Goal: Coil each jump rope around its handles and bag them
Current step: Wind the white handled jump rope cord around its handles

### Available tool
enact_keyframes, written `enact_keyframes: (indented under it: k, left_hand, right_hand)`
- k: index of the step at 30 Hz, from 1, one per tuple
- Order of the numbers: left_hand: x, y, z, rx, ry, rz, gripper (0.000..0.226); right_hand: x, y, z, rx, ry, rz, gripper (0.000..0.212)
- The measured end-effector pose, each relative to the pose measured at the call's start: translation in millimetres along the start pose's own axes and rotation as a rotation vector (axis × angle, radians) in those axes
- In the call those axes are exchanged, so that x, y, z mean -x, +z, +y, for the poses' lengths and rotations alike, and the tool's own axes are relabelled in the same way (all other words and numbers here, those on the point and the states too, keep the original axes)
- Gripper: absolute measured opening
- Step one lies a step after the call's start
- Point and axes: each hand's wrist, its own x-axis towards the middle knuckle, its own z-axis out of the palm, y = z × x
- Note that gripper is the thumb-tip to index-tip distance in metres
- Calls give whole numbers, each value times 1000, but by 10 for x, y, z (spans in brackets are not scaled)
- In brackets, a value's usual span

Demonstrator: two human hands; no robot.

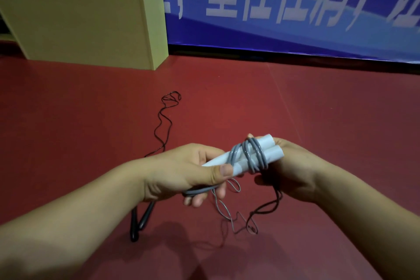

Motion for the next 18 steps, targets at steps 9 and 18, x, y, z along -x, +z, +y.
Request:
enact_keyframes:
  k: [9, 18]
  left_hand:
    - [-110, -4, -45, 168, -42, 465, 22]
    - [-157, -103, -236, -105, -93, 684, 19]
  right_hand:
    - [-58, 278, 77, -93, -59, 118, 22]
    - [-78, 335, 73, 177, -79, 139, 21]
